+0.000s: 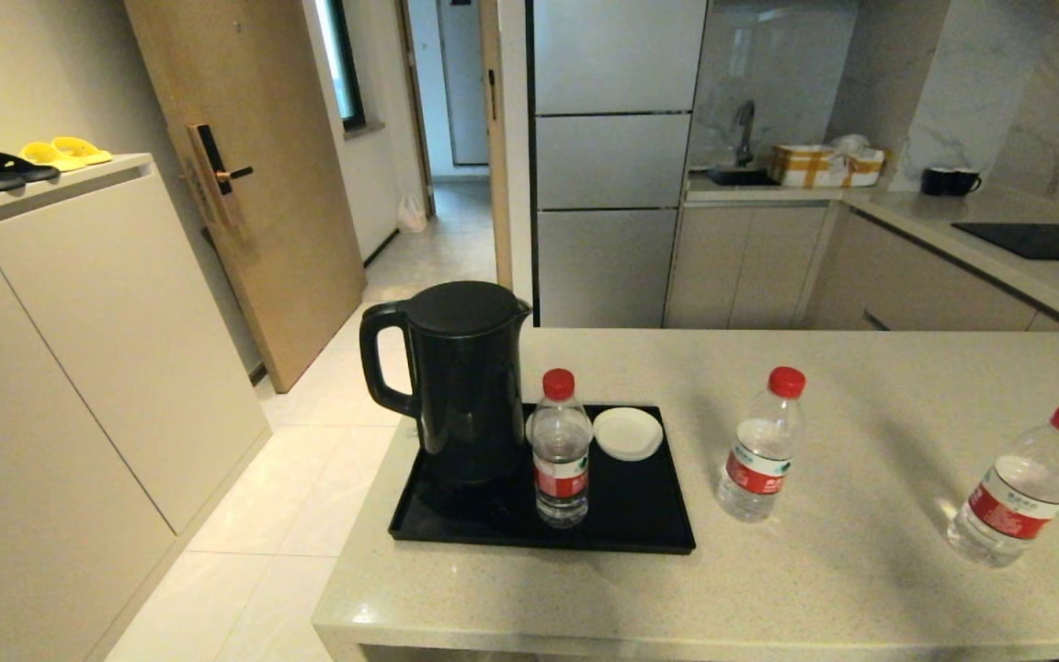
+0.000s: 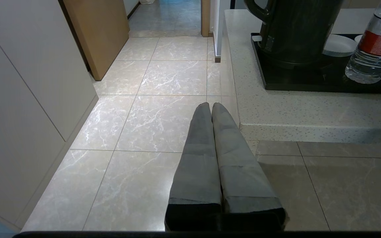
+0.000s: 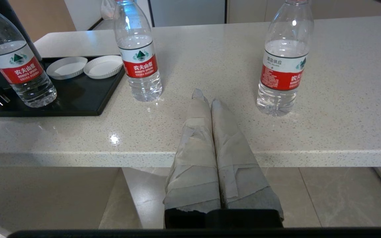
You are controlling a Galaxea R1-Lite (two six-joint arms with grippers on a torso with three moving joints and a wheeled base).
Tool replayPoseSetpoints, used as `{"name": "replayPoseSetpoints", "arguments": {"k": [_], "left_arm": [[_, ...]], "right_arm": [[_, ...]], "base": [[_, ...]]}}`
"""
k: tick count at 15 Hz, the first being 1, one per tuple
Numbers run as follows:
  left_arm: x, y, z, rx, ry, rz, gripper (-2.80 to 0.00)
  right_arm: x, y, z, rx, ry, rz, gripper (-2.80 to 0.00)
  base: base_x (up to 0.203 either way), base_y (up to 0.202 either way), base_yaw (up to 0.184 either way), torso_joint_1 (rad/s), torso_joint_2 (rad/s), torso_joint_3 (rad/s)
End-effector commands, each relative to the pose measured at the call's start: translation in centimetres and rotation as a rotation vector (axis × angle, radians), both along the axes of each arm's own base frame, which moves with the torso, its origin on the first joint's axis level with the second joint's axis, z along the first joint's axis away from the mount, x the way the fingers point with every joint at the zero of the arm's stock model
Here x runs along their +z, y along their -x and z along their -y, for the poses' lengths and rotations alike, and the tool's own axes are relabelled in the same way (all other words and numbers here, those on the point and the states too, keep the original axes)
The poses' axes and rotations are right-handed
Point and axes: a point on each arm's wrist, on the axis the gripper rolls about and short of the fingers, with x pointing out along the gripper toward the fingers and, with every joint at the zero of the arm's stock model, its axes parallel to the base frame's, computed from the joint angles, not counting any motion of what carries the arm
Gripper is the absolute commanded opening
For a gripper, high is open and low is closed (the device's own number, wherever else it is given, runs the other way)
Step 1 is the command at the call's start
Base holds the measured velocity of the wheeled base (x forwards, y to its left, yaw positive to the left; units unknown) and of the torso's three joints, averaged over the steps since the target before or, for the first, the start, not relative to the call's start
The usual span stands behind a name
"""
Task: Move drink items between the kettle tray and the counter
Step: Return the bottled water to its original position
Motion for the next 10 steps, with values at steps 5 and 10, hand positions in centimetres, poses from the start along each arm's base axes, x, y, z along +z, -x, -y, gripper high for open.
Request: {"name": "replayPoseSetpoints", "arguments": {"k": [5,10], "left_arm": [[0.0,0.0,0.0,0.001,0.0,-0.002,-2.8],[0.0,0.0,0.0,0.001,0.0,-0.002,-2.8]], "right_arm": [[0.0,0.0,0.0,-0.003,0.008,-0.002,-2.8],[10.6,-0.1,0.0,-0.003,-0.026,0.005,-2.8]], "base": [[0.0,0.0,0.0,0.0,0.0,0.0],[0.0,0.0,0.0,0.0,0.0,0.0]]}}
